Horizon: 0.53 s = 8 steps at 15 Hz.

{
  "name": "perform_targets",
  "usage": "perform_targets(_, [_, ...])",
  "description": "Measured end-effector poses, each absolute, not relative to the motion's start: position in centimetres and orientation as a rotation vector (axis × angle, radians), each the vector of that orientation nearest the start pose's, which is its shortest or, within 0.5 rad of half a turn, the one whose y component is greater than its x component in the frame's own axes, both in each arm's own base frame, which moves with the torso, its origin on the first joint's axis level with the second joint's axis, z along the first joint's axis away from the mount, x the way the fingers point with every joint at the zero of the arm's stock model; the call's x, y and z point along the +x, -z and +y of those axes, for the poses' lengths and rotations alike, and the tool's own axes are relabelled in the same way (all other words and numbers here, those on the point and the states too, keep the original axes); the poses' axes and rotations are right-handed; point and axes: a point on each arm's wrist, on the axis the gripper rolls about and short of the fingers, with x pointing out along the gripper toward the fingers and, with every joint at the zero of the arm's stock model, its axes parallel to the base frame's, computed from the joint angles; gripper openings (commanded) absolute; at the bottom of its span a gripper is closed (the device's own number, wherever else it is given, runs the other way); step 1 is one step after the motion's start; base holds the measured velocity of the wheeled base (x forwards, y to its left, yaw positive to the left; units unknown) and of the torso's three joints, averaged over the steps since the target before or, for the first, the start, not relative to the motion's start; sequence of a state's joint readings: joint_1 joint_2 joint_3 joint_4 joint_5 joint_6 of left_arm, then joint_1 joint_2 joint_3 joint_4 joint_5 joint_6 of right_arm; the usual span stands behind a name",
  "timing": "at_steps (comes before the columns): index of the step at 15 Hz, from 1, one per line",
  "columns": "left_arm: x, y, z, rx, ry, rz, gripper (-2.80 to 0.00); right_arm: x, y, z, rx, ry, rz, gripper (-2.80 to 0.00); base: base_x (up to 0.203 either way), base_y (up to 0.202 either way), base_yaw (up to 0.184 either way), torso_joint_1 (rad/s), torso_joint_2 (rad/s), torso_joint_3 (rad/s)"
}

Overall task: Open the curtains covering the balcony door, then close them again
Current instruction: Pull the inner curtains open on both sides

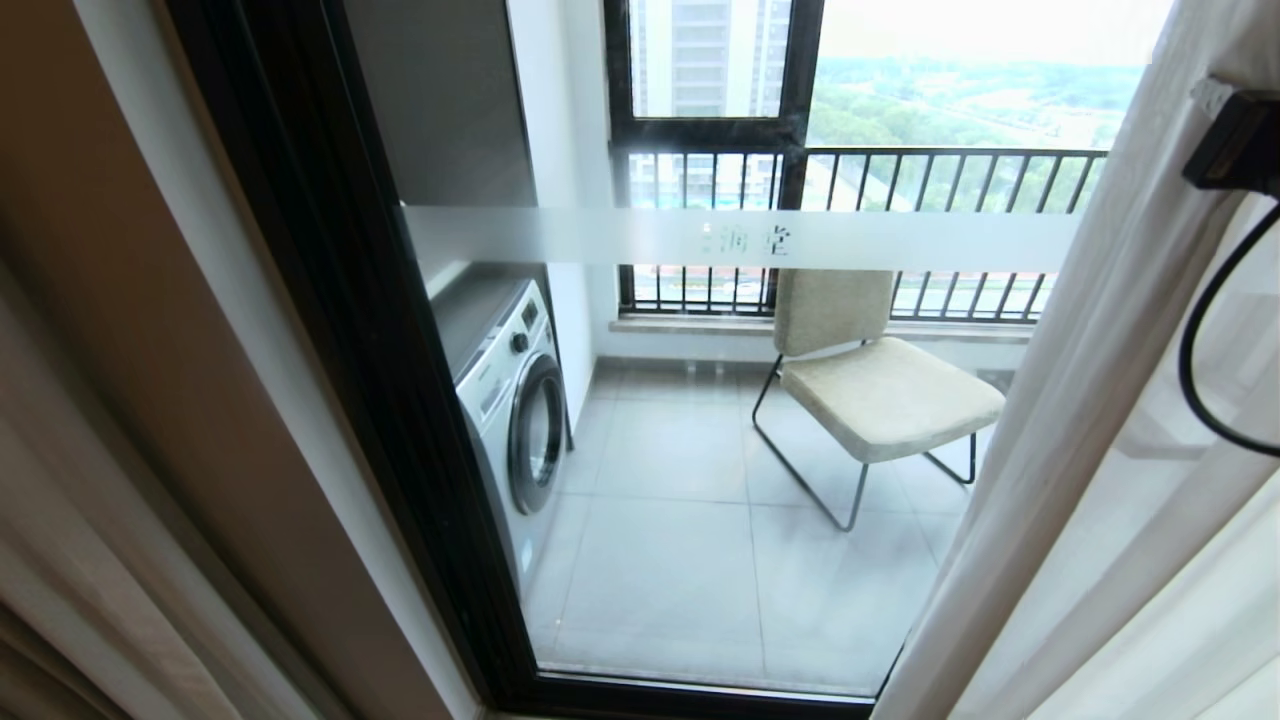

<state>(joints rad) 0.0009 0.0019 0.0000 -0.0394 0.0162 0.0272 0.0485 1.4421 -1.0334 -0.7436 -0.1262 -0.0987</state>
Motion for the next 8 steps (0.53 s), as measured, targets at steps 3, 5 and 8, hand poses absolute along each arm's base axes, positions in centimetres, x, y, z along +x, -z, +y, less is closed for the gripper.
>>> perform_targets(3, [-2.27, -7.97, 0.03, 0.026, -0.018, -0.038, -2.8, 24.84, -32.82, 0.91, -0.067, 0.099, -0.321, -2.8, 0.0, 0.0, 0.0, 0.0, 0.0, 0.0])
perform_targets(5, [-2.27, -7.97, 0.03, 0.026, -0.017, -0.039, -2.8, 24.81, -32.6, 0.9, -0.067, 0.102, -0.314, -2.8, 0.0, 0.0, 0.0, 0.0, 0.0, 0.0])
perform_targets(8, [-2.27, -7.97, 0.03, 0.026, -0.017, -0.039, -2.8, 24.73, -32.57, 0.9, -0.067, 0.102, -0.313, -2.8, 0.0, 0.0, 0.0, 0.0, 0.0, 0.0])
